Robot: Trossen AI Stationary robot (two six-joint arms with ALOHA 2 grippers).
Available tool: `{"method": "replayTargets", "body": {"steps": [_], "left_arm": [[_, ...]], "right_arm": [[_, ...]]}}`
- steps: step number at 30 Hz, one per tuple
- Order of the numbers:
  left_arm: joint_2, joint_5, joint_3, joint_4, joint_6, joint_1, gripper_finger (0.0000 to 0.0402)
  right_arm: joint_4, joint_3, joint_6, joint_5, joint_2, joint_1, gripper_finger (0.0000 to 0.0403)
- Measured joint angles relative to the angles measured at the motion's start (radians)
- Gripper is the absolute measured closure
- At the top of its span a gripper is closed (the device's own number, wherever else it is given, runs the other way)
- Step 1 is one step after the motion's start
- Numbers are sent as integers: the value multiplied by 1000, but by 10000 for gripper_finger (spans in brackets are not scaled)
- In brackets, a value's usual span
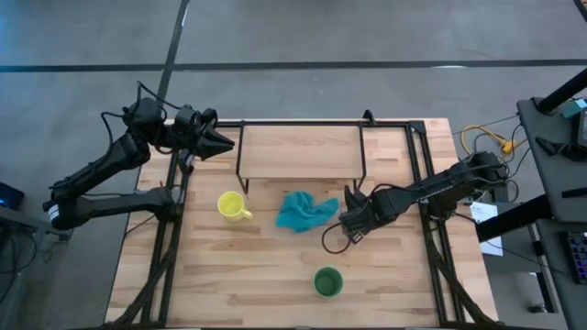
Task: Stack small to large cups/mugs on shelf
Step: Put the transparent cup on the shelf
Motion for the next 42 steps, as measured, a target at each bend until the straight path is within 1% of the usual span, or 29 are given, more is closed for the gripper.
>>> {"method": "replayTargets", "body": {"steps": [3, 11, 22, 28, 31, 38, 42], "left_arm": [[0, 0, 0, 0, 0, 0, 362], [0, 0, 0, 2, 0, 0, 362], [-1, 0, 0, 2, -4, 0, 362], [0, 0, 0, 1, -3, 0, 362], [0, 0, -1, 1, -3, 0, 362], [0, 0, -2, 1, -3, 0, 362], [0, 0, -2, 1, -3, 0, 362]], "right_arm": [[29, -3, -5, -19, 0, 0, 298], [31, -6, -8, -15, 0, 0, 305], [45, -13, 3, -15, 10, 0, 348], [53, -13, 115, -16, 10, 0, 378], [77, -13, 131, -16, 10, 0, 392], [148, -7, 209, -19, 10, -2, 394], [153, 41, 228, 2, 10, -2, 394]]}}
